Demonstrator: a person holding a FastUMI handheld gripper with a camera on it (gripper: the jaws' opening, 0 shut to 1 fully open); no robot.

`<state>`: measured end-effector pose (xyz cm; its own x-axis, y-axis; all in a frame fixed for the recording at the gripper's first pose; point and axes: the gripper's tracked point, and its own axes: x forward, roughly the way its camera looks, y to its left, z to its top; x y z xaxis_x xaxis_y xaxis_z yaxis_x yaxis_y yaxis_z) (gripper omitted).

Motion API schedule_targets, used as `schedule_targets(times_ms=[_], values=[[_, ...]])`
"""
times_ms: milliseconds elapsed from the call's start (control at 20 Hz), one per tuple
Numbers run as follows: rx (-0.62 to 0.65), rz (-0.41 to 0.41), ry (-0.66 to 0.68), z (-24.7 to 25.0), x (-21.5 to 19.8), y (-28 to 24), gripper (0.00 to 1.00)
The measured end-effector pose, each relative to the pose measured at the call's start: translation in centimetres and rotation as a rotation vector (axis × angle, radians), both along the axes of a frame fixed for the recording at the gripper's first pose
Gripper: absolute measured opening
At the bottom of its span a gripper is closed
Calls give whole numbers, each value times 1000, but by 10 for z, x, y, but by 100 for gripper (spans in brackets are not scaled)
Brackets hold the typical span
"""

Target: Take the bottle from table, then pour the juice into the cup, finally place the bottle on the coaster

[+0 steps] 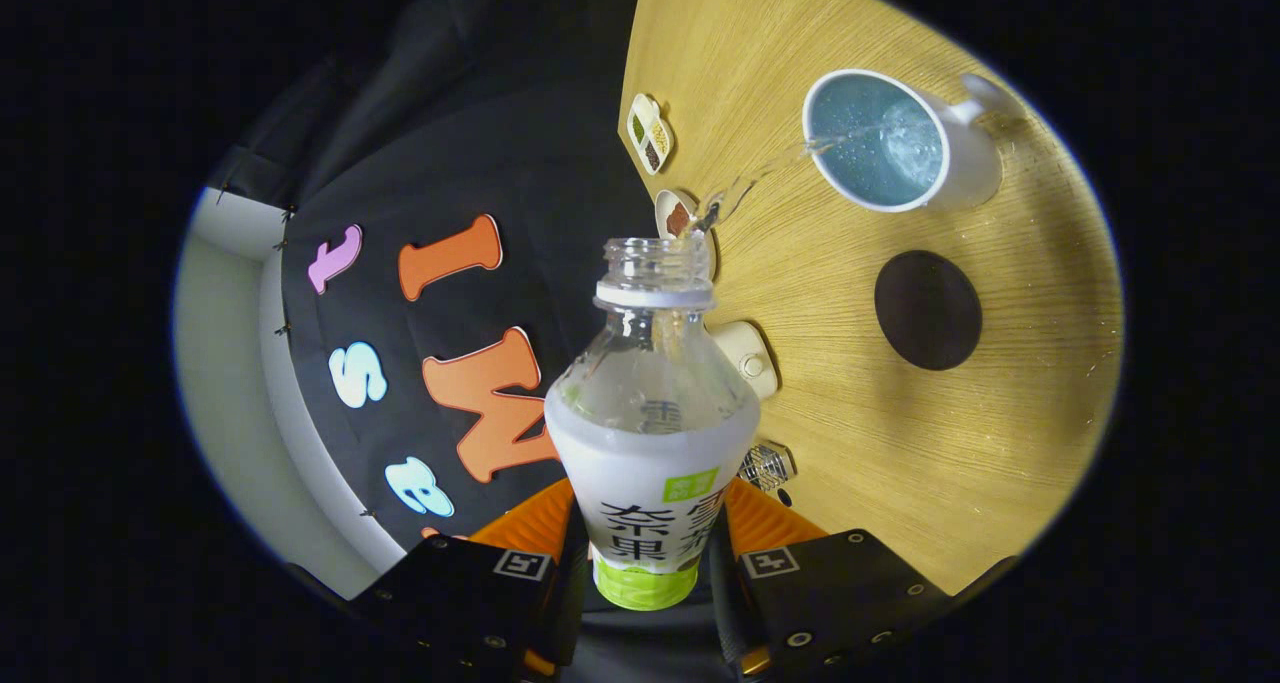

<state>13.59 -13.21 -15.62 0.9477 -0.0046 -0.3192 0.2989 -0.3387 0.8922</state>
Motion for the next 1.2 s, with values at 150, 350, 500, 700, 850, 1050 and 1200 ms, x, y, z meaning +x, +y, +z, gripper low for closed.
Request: schedule_targets(times_ms=[150,350,500,700,850,1050,1200], values=[[15,-4,7,1,-2,-1,55],[36,-10,6,3,-2,-3,55],[55,-20,12,1,-3,-6,55],[74,-35,15,1,-6,-11,54],[89,-45,21,2,-7,-14,55],[123,-50,23,0,-14,-13,55],[141,-49,29,-2,-15,-11,55]])
